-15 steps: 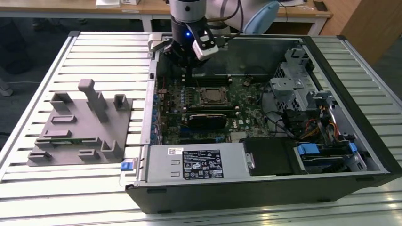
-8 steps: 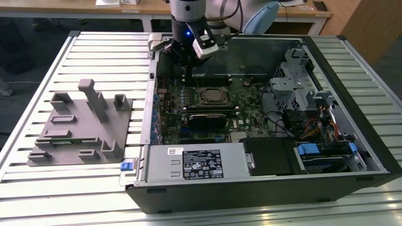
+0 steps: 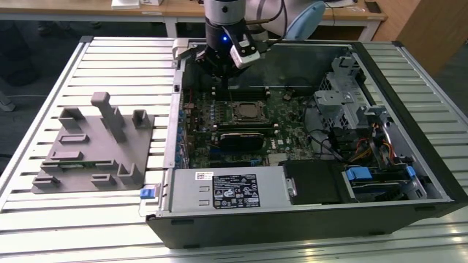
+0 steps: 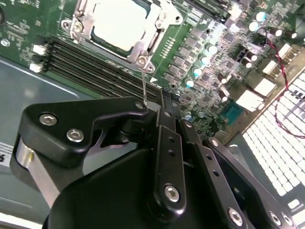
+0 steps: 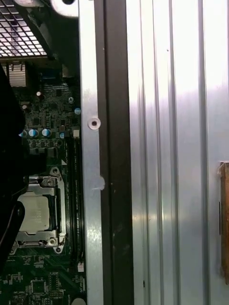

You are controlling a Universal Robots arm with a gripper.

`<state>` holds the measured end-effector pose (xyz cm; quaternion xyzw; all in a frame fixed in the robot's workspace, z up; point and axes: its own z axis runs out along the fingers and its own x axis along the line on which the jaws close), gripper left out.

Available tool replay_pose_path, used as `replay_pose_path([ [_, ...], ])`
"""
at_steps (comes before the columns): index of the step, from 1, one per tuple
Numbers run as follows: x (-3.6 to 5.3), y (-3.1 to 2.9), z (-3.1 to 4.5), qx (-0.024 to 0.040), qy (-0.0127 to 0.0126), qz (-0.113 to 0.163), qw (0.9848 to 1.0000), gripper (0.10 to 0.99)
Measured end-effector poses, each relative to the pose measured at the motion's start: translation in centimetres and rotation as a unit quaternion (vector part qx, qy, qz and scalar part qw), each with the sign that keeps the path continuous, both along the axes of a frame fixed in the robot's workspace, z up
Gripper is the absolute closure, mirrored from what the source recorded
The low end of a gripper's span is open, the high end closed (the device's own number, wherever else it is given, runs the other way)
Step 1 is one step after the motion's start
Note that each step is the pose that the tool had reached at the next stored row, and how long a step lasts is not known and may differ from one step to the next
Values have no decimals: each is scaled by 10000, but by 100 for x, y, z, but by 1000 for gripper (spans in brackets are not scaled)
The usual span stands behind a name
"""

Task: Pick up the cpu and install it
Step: 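Install the first cpu locking lever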

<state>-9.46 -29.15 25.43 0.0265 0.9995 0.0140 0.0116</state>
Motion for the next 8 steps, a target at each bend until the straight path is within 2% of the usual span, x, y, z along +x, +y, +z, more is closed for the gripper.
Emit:
replay_pose_path([
  [8,40,0,-2,0,0,0,10000,969],
])
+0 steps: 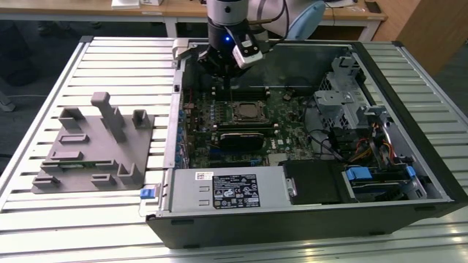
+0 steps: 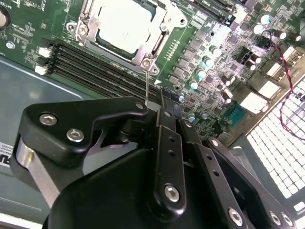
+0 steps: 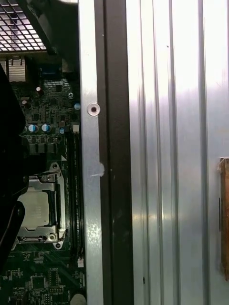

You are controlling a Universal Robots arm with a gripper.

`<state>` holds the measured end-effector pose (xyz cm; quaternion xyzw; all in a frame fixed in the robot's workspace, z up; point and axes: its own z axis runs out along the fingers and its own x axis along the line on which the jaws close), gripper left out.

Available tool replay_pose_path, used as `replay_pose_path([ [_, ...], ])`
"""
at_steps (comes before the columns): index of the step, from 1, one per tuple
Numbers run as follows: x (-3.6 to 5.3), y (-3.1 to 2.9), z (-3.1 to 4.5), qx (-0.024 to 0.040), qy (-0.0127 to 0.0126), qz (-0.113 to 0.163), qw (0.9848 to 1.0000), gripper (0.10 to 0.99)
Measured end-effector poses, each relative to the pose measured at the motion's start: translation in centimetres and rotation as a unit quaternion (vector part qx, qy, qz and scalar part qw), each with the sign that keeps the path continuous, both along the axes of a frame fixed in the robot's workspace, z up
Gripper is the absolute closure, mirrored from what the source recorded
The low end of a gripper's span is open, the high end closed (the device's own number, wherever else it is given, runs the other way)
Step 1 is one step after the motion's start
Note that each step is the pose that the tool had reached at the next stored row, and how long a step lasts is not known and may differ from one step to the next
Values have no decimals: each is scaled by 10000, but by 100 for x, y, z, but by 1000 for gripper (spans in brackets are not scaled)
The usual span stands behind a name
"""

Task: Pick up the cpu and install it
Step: 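Install the first cpu locking lever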

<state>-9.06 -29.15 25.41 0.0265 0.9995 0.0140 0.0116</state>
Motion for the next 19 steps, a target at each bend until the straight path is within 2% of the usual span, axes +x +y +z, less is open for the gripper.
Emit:
replay_pose_path([
  [11,43,0,-2,0,0,0,10000,969],
  [19,152,0,-5,0,0,0,10000,969],
])
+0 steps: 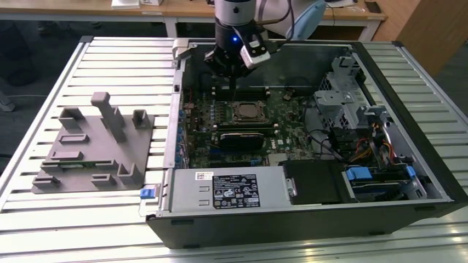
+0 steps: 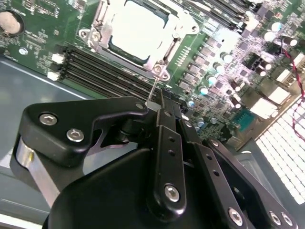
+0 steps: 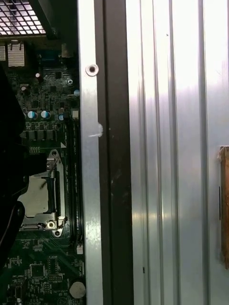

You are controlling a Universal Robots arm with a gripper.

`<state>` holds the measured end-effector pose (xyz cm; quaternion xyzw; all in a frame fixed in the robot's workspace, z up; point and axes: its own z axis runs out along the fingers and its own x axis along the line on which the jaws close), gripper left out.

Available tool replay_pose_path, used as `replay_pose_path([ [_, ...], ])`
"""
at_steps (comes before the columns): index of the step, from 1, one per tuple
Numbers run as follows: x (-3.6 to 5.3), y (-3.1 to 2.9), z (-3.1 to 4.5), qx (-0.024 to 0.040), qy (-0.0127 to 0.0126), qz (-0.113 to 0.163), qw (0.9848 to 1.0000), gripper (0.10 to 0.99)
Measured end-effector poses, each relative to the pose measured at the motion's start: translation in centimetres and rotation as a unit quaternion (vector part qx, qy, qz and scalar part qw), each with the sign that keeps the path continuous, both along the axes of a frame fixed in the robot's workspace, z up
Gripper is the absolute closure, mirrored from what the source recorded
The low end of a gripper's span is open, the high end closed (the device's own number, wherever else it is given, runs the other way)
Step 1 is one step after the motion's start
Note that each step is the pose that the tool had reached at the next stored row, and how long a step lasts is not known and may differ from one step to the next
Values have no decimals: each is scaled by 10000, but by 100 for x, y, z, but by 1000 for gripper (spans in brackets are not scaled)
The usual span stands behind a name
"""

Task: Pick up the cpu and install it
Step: 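Install the first cpu locking lever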

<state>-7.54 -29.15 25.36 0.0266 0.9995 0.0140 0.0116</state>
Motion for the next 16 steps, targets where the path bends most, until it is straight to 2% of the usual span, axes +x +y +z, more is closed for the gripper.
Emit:
replay_pose_path([
  [3,45,-1,-1,20,0,0,10000,969],
  [4,49,-1,-3,74,0,0,10000,969],
  [7,53,-14,-7,313,0,0,9995,969],
  [8,53,-21,-8,328,0,1,9995,969],
  [16,54,-35,-29,328,1,11,9995,969],
])
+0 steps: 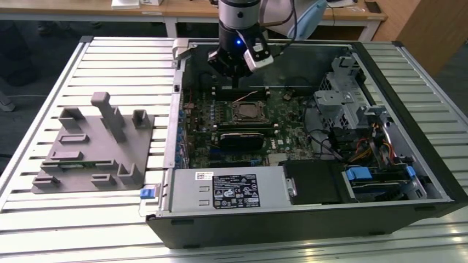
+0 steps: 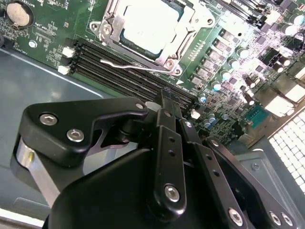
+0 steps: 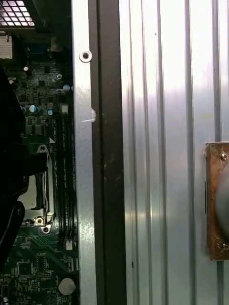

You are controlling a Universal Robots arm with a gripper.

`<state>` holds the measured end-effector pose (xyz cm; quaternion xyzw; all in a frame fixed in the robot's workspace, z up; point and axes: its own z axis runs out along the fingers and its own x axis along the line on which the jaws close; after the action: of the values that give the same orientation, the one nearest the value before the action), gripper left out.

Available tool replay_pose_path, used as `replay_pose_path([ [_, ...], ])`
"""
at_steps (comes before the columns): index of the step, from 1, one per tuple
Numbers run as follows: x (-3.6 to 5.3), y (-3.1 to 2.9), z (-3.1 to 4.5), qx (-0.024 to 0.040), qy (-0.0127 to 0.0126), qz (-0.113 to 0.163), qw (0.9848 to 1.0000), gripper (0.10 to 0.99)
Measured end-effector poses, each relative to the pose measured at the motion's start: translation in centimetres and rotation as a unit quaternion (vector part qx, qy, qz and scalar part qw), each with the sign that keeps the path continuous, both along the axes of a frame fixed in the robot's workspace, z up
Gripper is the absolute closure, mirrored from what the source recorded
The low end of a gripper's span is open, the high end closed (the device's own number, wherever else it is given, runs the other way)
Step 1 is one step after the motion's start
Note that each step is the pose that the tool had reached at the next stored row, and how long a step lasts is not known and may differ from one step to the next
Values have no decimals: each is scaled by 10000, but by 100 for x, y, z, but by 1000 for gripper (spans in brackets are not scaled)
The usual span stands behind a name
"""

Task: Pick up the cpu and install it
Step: 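Install the first cpu locking lever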

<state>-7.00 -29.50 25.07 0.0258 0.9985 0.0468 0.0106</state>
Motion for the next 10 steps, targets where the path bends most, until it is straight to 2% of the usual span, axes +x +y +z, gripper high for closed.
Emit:
replay_pose_path([
  [10,30,-2,-14,0,0,0,10000,969],
])
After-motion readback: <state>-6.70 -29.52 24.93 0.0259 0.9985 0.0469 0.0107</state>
